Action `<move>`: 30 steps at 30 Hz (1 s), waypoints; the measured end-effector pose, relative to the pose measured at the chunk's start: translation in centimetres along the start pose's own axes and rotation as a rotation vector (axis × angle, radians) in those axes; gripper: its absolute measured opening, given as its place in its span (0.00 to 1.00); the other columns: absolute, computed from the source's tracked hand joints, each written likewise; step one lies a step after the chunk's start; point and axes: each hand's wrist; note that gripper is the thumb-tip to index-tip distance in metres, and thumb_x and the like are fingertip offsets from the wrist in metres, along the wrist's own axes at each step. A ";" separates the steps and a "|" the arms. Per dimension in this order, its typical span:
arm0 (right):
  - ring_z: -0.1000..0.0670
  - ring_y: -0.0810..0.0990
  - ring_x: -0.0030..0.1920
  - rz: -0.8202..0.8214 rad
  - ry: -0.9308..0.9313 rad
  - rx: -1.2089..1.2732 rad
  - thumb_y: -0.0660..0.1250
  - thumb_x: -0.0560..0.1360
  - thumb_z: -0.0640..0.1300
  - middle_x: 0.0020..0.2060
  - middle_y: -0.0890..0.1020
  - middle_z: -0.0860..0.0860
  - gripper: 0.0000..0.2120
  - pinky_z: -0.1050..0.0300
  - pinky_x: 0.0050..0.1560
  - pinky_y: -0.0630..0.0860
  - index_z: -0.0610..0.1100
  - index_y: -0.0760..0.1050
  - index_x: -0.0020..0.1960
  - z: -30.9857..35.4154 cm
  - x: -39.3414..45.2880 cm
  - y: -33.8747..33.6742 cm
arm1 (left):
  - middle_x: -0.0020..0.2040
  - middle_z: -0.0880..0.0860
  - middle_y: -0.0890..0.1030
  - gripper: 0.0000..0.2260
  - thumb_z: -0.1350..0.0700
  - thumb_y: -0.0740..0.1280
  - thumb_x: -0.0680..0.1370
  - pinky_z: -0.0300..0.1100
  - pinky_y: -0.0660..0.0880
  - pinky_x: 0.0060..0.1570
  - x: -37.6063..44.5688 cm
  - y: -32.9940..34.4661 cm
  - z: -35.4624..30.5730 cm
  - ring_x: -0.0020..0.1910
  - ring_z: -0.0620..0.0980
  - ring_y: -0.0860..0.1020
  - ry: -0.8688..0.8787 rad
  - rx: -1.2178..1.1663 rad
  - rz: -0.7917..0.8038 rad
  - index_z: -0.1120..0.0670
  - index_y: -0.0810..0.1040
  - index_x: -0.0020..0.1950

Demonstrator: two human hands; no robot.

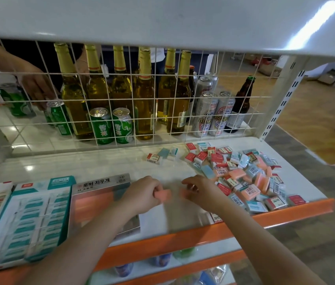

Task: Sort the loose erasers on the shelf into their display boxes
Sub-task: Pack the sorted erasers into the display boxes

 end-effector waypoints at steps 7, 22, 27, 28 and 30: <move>0.52 0.71 0.44 0.041 0.006 -0.003 0.63 0.75 0.41 0.45 0.71 0.49 0.12 0.63 0.42 0.65 0.45 0.76 0.57 0.1 0.0 -0.4 | 0.52 0.50 0.78 0.07 0.58 0.66 0.75 0.43 0.72 0.49 0.0 0.3 0.3 0.51 0.48 0.75 -0.012 -0.060 -0.035 0.52 0.77 0.52; 0.50 0.79 0.41 -0.340 0.149 0.914 0.63 0.74 0.28 0.42 0.78 0.45 0.13 0.67 0.40 0.78 0.46 0.77 0.44 0.9 -1.2 -2.2 | 0.40 0.47 0.79 0.08 0.66 0.68 0.73 0.26 0.71 0.39 -0.4 -1.2 -1.1 0.41 0.45 0.77 -0.124 -0.740 -0.307 0.54 0.79 0.46; 0.49 0.77 0.39 -0.346 0.153 0.961 0.64 0.72 0.27 0.35 0.77 0.45 0.13 0.59 0.44 0.78 0.44 0.76 0.43 1.5 -2.8 -1.8 | 0.40 0.47 0.79 0.08 0.66 0.68 0.74 0.23 0.68 0.34 -1.5 -1.6 -1.7 0.39 0.43 0.75 -0.144 -0.809 -0.352 0.53 0.80 0.46; 0.49 0.77 0.39 -0.344 0.164 0.957 0.65 0.72 0.27 0.36 0.78 0.45 0.12 0.57 0.45 0.77 0.44 0.77 0.43 1.6 -3.1 -1.6 | 0.40 0.47 0.79 0.09 0.66 0.68 0.74 0.24 0.69 0.35 -1.8 -1.5 -1.7 0.40 0.44 0.75 -0.145 -0.807 -0.349 0.52 0.80 0.45; 0.49 0.78 0.39 -0.346 0.182 0.956 0.65 0.72 0.27 0.37 0.79 0.45 0.12 0.57 0.45 0.77 0.44 0.77 0.43 1.8 -3.6 -1.3 | 0.41 0.48 0.79 0.09 0.65 0.68 0.74 0.28 0.70 0.38 -2.4 -1.4 -1.7 0.41 0.45 0.76 -0.148 -0.797 -0.337 0.51 0.79 0.45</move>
Point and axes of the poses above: each hand's wrist, its own x-axis towards the middle knuckle, its own y-axis out of the palm, z = x × y
